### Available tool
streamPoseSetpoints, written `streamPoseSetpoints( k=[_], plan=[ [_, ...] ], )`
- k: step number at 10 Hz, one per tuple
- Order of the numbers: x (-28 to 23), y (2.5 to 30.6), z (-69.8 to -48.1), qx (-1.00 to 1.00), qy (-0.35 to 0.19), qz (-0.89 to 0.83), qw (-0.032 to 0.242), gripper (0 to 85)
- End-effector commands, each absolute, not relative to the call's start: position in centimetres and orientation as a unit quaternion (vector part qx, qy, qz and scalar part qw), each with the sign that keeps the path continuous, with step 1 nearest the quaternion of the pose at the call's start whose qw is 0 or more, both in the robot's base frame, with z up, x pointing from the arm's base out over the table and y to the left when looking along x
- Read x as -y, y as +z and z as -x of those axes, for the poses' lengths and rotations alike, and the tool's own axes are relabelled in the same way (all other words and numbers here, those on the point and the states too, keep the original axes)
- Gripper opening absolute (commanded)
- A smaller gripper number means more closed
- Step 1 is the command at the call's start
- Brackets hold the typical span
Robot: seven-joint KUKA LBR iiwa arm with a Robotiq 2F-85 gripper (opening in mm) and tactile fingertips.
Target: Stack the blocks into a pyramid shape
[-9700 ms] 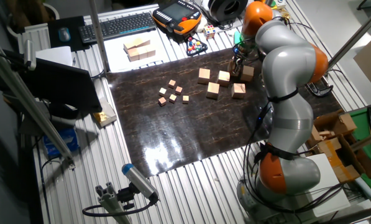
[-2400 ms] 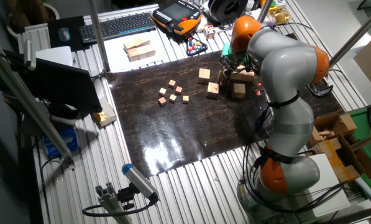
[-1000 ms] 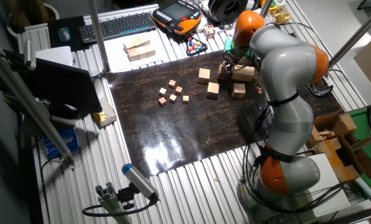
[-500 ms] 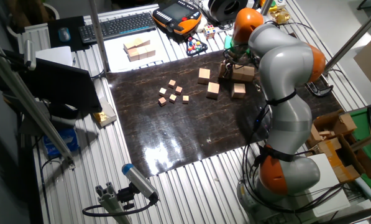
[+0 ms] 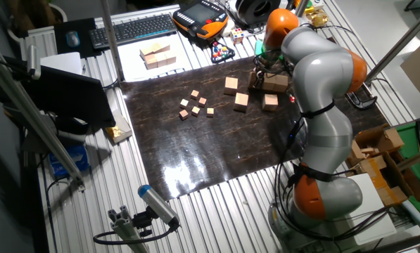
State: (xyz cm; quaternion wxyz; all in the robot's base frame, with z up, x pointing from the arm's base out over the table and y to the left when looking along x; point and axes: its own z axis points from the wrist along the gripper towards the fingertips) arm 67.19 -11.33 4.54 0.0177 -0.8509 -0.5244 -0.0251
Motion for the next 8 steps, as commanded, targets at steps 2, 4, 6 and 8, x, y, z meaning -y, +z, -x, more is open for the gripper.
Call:
streamPoseSetpoints(
  k=[2,4,6,8],
  plan=[
    [11.32,4.59,-67.2,0.525,-0.024,0.851,0.02,0.7],
    [11.32,4.62,-67.19,0.528,-0.022,0.849,0.02,0.7],
    [11.38,4.63,-67.22,0.53,-0.019,0.848,0.018,0.7],
    [11.49,4.68,-67.24,0.531,-0.017,0.847,0.017,0.7]
  ],
)
